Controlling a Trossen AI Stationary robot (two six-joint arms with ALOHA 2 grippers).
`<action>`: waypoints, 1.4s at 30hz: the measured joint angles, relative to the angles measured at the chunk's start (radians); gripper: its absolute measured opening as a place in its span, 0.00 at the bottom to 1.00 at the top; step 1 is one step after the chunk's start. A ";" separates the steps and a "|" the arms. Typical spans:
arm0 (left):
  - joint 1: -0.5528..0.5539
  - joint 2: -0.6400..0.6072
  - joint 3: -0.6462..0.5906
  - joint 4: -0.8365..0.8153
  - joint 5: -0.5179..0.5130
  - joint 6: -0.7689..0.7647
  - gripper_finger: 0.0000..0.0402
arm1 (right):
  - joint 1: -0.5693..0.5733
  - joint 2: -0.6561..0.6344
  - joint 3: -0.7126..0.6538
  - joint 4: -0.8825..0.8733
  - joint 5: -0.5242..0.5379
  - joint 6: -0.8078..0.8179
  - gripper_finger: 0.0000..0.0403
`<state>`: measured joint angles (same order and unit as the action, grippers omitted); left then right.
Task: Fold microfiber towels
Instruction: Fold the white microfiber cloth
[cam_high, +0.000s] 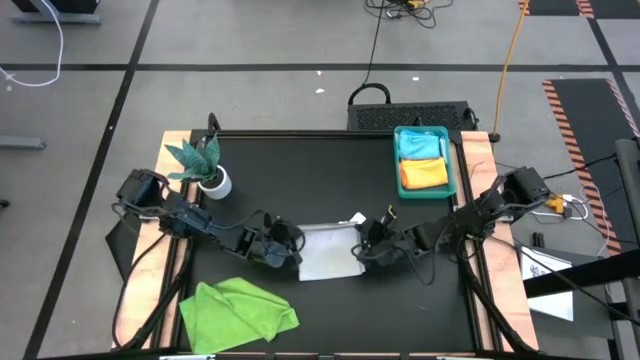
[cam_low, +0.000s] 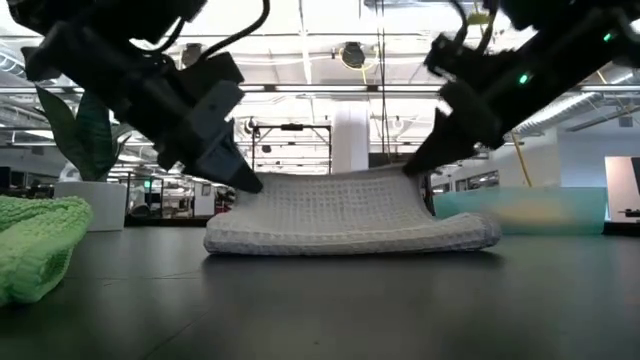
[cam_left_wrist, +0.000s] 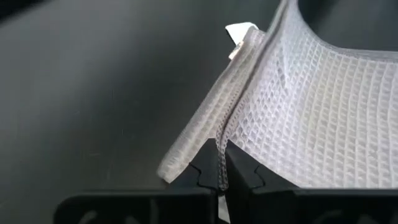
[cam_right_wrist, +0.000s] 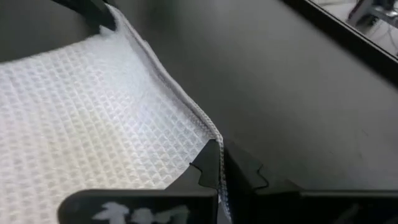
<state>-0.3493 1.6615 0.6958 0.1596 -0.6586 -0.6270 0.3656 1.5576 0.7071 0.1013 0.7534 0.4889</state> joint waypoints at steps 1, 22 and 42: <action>0.004 0.007 0.001 -0.002 0.000 -0.003 0.01 | -0.007 0.008 0.000 -0.001 -0.001 0.001 0.00; 0.050 0.063 0.001 -0.025 0.053 -0.014 0.36 | -0.047 0.059 -0.001 -0.065 -0.026 0.154 0.00; 0.028 0.024 0.001 -0.072 0.059 -0.003 0.38 | -0.103 0.187 -0.001 0.172 -0.132 -0.063 0.03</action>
<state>-0.3212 1.6857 0.6964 0.0881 -0.6000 -0.6304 0.2623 1.7443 0.7059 0.2737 0.6212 0.4258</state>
